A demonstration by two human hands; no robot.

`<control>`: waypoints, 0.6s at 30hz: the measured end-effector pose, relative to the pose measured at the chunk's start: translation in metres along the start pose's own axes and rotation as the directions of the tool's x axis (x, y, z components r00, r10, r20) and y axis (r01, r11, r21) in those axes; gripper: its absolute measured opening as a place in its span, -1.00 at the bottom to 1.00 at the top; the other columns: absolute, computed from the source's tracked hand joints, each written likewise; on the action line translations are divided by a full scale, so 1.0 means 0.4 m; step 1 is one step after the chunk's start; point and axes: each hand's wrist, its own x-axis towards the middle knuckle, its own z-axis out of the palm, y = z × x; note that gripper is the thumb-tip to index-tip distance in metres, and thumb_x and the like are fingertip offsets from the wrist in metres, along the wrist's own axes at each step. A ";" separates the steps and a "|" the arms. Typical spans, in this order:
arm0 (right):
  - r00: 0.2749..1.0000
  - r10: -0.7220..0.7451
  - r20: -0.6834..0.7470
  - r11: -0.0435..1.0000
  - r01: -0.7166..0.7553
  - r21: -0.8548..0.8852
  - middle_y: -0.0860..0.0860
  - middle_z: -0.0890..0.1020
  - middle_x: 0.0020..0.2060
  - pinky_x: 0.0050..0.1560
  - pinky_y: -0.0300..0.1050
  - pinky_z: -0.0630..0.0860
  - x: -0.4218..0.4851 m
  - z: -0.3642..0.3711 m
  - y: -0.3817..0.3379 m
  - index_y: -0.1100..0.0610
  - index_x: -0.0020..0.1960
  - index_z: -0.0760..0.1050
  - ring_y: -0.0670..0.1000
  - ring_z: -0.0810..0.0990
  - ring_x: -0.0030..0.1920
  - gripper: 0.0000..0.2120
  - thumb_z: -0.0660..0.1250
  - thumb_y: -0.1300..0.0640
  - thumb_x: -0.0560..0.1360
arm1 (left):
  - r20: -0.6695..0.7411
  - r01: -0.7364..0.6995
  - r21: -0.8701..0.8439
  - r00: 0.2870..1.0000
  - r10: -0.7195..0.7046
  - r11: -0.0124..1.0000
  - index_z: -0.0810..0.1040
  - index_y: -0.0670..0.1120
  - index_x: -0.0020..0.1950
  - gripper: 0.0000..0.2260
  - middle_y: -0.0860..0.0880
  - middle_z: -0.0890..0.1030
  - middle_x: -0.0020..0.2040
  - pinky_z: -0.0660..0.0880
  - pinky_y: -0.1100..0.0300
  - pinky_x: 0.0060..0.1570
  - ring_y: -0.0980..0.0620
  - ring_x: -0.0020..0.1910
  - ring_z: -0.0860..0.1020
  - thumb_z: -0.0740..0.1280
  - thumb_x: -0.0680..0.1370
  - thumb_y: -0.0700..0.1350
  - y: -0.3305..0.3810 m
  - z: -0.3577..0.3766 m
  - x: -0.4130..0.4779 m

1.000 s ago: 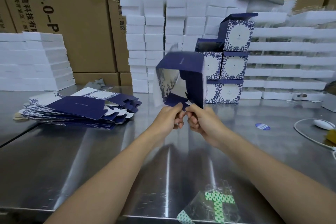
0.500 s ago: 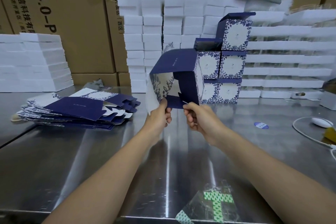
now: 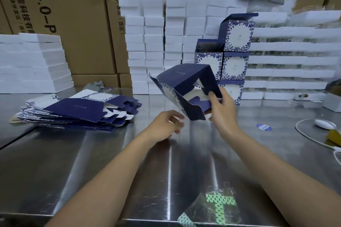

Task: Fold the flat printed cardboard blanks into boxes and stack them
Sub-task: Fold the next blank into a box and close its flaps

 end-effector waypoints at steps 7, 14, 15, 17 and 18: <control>0.998 -0.002 0.059 0.996 0.007 -0.087 -0.02 0.71 -0.07 -0.10 0.09 0.66 0.008 -0.009 0.023 -0.36 0.18 0.47 0.06 0.74 -0.09 -0.82 0.33 -0.10 0.63 | -0.362 -0.057 -0.533 0.917 -0.167 0.844 0.41 0.33 0.40 -0.53 0.07 0.73 0.01 0.70 0.04 -0.13 0.00 -0.17 0.75 0.11 0.71 -0.24 0.021 -0.059 0.003; 0.967 -0.096 0.234 0.995 0.084 0.059 -0.20 0.72 0.11 -0.14 -0.09 0.67 -0.010 0.001 0.011 -0.16 0.36 0.47 -0.09 0.70 0.15 -0.68 0.19 -0.02 0.62 | -0.257 -0.037 -0.655 0.950 -0.177 0.754 0.65 0.07 0.31 -0.62 0.00 0.76 0.15 0.71 0.00 0.04 -0.18 0.14 0.73 0.15 0.70 -0.27 0.020 -0.058 -0.004; 0.961 -0.108 0.254 0.994 0.100 0.045 -0.25 0.70 0.11 -0.11 -0.07 0.67 -0.007 0.000 0.012 -0.10 0.32 0.52 -0.11 0.68 0.19 -0.67 0.17 0.04 0.60 | -0.245 -0.036 -0.670 0.953 -0.176 0.742 0.65 0.04 0.33 -0.62 -0.02 0.76 0.16 0.71 0.01 0.02 -0.18 0.11 0.74 0.15 0.69 -0.26 0.017 -0.061 -0.004; 0.936 -0.141 0.323 0.987 0.159 -0.029 -0.31 0.66 0.18 0.10 -0.01 0.64 -0.002 -0.007 0.021 -0.08 0.36 0.53 -0.17 0.62 0.24 -0.62 0.18 0.10 0.59 | -0.218 -0.025 -0.694 0.960 -0.177 0.720 0.61 0.02 0.40 -0.56 -0.05 0.74 0.22 0.69 0.02 0.00 -0.17 0.09 0.75 0.11 0.66 -0.29 0.013 -0.067 -0.003; 0.918 -0.160 0.362 0.975 0.205 -0.088 -0.31 0.63 0.27 0.22 -0.04 0.59 -0.002 -0.010 0.028 -0.10 0.44 0.48 -0.19 0.59 0.29 -0.57 0.20 0.12 0.60 | -0.193 -0.016 -0.709 0.966 -0.172 0.705 0.57 0.01 0.44 -0.49 -0.05 0.73 0.25 0.69 -0.01 0.01 -0.18 0.10 0.75 0.07 0.63 -0.34 0.012 -0.068 -0.002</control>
